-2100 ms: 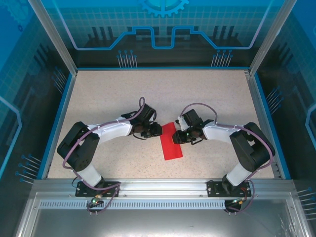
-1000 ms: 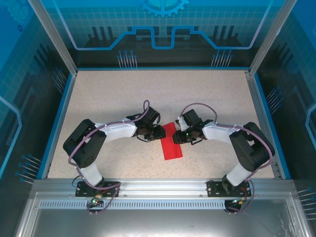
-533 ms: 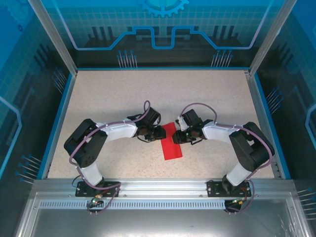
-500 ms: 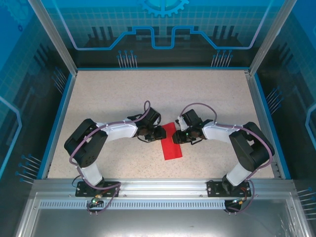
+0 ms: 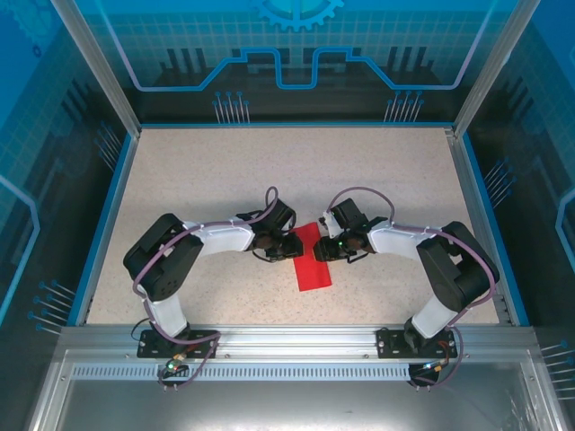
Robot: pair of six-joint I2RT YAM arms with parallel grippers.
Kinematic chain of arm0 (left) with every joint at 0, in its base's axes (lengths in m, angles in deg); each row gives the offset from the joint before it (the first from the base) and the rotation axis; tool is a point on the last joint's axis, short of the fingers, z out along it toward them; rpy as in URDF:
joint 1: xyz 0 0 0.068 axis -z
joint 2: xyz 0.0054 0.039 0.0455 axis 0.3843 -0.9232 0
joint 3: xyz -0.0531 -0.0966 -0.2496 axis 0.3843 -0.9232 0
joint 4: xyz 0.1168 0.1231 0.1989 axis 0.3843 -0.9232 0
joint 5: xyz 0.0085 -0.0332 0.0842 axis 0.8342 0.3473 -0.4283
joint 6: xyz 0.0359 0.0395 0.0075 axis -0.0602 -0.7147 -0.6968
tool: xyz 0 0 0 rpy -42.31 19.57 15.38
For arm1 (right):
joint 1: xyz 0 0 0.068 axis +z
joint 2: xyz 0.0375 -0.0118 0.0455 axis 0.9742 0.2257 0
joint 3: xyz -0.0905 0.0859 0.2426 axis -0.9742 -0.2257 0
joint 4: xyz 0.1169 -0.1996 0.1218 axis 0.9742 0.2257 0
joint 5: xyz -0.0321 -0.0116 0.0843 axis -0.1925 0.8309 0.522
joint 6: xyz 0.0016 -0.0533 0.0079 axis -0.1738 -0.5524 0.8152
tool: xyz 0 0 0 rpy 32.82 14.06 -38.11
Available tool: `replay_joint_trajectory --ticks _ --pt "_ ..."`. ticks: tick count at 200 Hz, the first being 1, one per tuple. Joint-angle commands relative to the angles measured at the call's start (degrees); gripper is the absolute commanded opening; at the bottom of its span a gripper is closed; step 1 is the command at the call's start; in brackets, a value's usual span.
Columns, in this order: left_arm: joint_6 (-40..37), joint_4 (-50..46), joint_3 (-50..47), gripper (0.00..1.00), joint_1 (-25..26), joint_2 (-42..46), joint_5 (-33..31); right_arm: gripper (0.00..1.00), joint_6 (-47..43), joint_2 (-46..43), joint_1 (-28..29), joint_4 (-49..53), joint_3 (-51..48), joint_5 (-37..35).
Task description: Fold a paper plane with a square sheet of paper (pick it up from the middle)
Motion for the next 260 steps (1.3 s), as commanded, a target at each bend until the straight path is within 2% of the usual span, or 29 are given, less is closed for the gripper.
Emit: replay_joint_trajectory --ticks 1,84,139,202,214,260 --pt "0.2 -1.2 0.5 0.2 0.3 -1.2 0.2 0.35 0.0 2.5 1.7 -0.2 -0.2 -0.4" --pt "-0.6 -2.2 0.2 0.19 0.3 -3.3 -1.4 0.36 -0.5 1.4 1.8 0.9 0.2 -0.9" --pt "-1.6 -3.8 0.1 0.18 0.3 -4.3 -3.1 0.4 -1.4 -1.0 0.8 2.8 0.5 -1.6" --pt "-1.9 -3.4 -0.2 0.18 0.3 -5.1 -3.3 0.48 -2.7 -7.9 -1.6 8.6 0.9 -4.2" --pt "-2.1 -3.4 -0.1 0.18 0.3 -5.3 -3.3 0.47 -2.5 -9.2 -1.7 9.4 1.0 -3.7" --pt "-2.4 -3.7 0.5 0.18 0.3 -5.4 -3.5 0.32 1.9 -9.6 0.4 5.1 -0.1 3.5"
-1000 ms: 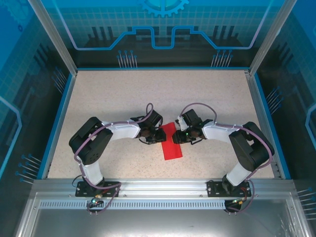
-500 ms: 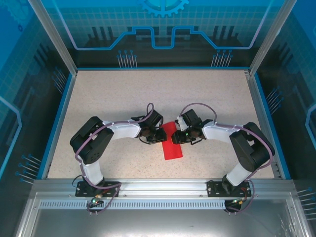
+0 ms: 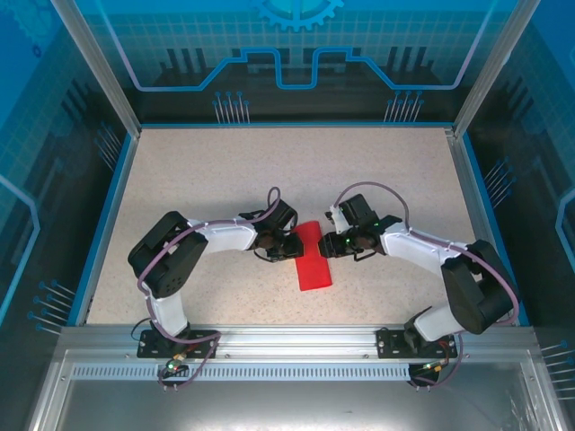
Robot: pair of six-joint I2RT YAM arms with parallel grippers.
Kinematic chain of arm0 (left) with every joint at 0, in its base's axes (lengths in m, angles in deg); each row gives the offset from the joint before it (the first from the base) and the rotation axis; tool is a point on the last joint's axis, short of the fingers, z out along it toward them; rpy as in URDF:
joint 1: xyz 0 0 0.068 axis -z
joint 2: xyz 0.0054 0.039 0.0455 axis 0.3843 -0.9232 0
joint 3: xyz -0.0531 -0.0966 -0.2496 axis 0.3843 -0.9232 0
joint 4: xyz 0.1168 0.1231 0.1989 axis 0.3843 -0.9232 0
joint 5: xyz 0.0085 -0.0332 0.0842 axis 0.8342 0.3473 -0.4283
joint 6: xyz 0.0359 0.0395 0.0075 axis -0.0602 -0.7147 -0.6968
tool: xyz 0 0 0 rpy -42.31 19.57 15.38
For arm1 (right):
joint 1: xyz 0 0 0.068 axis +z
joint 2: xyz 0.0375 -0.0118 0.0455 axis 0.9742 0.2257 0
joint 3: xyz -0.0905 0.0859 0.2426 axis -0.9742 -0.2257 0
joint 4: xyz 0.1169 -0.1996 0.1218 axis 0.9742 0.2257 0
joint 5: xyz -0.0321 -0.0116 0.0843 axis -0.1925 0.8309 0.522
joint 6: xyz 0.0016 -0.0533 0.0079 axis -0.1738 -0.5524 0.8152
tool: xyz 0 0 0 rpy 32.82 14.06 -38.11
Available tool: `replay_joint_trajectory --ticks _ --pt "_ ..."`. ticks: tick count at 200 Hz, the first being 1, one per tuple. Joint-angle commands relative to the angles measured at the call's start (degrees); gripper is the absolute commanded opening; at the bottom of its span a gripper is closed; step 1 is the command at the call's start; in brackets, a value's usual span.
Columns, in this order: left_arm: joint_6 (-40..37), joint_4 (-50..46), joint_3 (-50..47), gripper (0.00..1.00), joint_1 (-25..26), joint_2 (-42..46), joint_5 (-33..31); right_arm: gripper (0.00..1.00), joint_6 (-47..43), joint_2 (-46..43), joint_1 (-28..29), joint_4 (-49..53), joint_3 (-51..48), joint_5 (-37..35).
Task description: Fold a paper plane with a square sheet of paper (pick it up from the middle)
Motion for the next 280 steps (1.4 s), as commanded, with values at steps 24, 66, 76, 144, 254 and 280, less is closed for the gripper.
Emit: replay_joint_trajectory --ticks 24,66,76,144,254,280 --pt "-2.0 -3.9 -0.4 0.18 0.3 -3.4 -3.5 0.28 3.2 2.5 2.3 -2.8 0.2 4.9" --pt "-2.5 -4.4 -0.5 0.18 0.3 -2.9 -3.7 0.23 1.7 6.8 2.5 -2.8 1.4 3.4" --pt "-2.5 -4.4 -0.4 0.19 0.3 -2.9 -3.6 0.23 1.2 7.5 2.4 -2.3 1.7 2.6" --pt "-2.9 -4.7 0.1 0.18 0.4 -3.3 -3.8 0.22 -1.6 9.9 1.7 -0.2 2.2 -1.1" --pt "-3.4 -5.3 1.1 0.18 0.4 -4.7 -4.4 0.21 -2.1 8.5 0.4 -1.3 0.7 4.0" --pt "-3.7 -5.4 1.4 0.18 0.3 -4.9 -4.3 0.21 -0.3 7.1 0.0 -4.2 1.5 5.5"
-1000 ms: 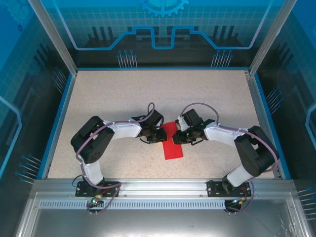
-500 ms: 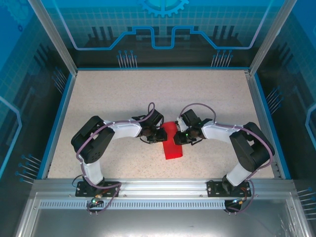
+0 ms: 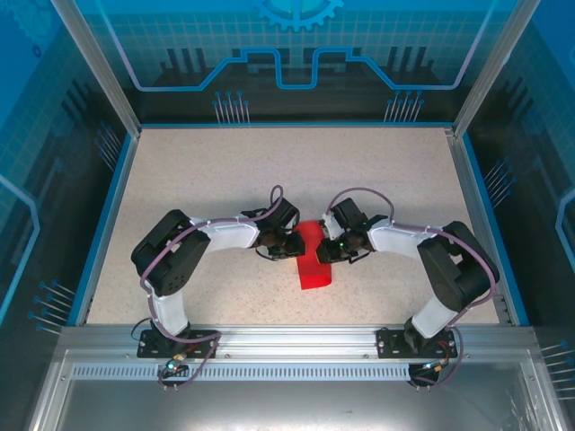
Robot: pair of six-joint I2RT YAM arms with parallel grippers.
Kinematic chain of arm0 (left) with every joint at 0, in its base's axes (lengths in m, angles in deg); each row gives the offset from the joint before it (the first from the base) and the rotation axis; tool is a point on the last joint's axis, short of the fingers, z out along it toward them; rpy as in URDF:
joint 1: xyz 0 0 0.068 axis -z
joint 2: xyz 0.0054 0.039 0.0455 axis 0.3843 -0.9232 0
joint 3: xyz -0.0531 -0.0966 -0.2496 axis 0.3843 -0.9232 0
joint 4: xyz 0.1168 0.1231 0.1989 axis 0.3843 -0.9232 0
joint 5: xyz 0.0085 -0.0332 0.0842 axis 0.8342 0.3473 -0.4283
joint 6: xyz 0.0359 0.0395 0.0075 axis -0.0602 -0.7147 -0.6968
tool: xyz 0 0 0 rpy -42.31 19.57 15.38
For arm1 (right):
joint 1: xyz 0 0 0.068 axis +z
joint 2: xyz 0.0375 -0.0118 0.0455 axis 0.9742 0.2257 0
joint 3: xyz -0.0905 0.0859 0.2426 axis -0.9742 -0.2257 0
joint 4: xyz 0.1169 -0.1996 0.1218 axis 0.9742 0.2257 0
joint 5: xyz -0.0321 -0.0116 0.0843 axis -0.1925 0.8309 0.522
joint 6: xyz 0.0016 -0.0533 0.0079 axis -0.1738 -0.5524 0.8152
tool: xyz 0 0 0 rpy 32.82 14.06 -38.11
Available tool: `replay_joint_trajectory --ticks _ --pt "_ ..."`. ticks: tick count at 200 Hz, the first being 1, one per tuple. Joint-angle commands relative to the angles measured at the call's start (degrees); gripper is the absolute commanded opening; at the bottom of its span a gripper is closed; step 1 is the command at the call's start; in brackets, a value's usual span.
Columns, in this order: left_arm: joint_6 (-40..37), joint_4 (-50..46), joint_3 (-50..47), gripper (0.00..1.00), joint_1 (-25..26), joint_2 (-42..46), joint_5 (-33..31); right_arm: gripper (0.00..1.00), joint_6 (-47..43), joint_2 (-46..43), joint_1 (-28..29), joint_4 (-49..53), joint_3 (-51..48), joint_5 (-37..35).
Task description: Fold a paper plane with a square sheet of paper (pick it up from the middle)
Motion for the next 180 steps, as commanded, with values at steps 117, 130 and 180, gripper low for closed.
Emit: replay_joint_trajectory --ticks 117,130,180 --pt "-3.0 -5.4 -0.6 0.18 0.3 -3.9 -5.5 0.17 0.3 5.6 -6.5 -7.1 -0.2 3.4" --pt "-3.1 -5.5 -0.4 0.18 0.4 -4.0 -5.6 0.17 0.2 5.7 -7.3 -7.5 -1.4 3.6" --pt "-4.4 -6.4 0.5 0.18 0.3 -4.7 -5.5 0.15 2.4 1.0 -7.3 -9.1 -1.3 7.7"
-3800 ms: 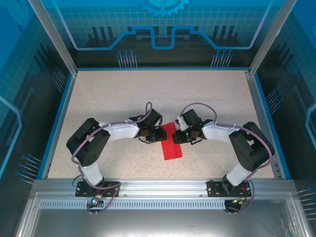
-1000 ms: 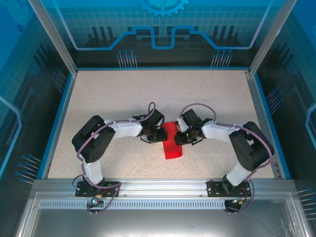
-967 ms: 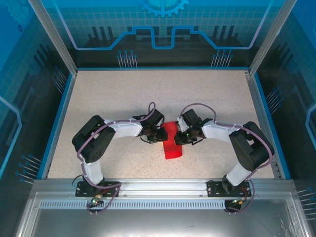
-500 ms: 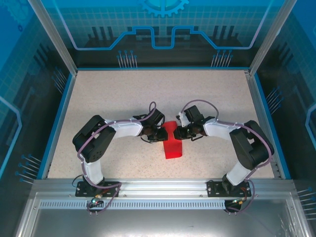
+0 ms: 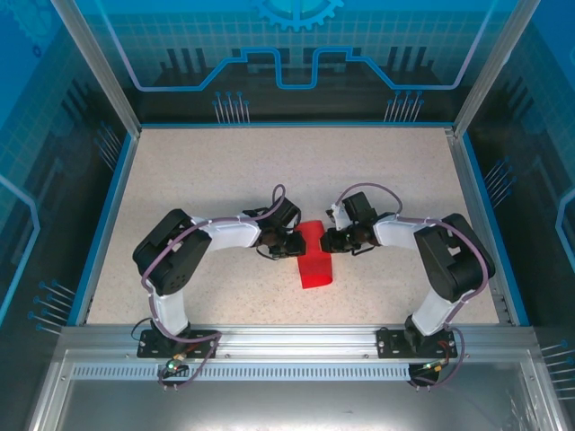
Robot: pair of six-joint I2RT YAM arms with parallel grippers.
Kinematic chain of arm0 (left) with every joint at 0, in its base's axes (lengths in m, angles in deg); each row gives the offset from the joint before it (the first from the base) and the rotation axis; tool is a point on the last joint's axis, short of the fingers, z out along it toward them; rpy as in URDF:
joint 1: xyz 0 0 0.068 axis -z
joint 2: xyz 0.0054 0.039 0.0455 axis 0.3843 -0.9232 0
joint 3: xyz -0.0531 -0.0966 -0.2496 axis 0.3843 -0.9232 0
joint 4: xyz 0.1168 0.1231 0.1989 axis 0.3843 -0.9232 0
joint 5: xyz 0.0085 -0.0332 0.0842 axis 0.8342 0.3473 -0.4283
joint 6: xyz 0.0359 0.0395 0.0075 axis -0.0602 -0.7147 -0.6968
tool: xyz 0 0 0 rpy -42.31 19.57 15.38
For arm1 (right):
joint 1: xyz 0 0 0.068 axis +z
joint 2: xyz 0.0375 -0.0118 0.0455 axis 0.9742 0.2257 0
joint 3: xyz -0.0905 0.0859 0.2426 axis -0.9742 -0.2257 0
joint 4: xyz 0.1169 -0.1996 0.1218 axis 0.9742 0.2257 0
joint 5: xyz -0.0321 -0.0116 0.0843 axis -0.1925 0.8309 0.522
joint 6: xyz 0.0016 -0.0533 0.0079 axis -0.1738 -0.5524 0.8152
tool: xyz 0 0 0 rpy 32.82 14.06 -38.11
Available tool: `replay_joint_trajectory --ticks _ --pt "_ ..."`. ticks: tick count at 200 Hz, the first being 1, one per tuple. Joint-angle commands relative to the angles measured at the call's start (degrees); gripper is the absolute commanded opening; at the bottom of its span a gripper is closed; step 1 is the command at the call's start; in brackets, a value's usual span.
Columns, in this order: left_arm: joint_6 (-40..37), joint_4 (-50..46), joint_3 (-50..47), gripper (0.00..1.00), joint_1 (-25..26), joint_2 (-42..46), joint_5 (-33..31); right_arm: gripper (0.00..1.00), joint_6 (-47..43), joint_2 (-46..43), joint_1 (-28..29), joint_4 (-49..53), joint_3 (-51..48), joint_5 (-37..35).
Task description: Fold a paper plane with a square sheet of paper (pick it up from the middle)
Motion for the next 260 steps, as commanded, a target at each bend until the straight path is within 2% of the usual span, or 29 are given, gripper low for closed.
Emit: replay_joint_trajectory --ticks 1,43,116,160,216,260 --pt "-2.4 -5.6 -0.5 0.18 0.2 -4.0 -5.1 0.15 1.2 -2.5 -0.7 -0.2 -0.4 1.7" --pt "-3.4 -6.4 0.2 0.18 0.2 -4.0 -5.1 0.14 3.0 1.2 -0.5 -3.6 2.2 3.6" --pt "-4.4 -8.5 0.0 0.18 0.2 -3.3 -6.5 0.14 2.8 7.5 -3.0 -2.6 5.1 -0.9" --pt "-4.8 -9.0 0.0 0.18 0.2 -3.5 -6.9 0.14 3.7 6.7 -4.4 -1.9 5.6 -2.8" --pt "-4.8 -8.8 0.2 0.18 0.2 -3.9 -6.6 0.15 4.6 7.1 -3.3 -2.9 9.8 1.4" --pt "-5.1 -9.2 0.3 0.18 0.2 -3.8 -6.8 0.14 4.4 11.5 -3.2 -3.8 10.8 0.7"
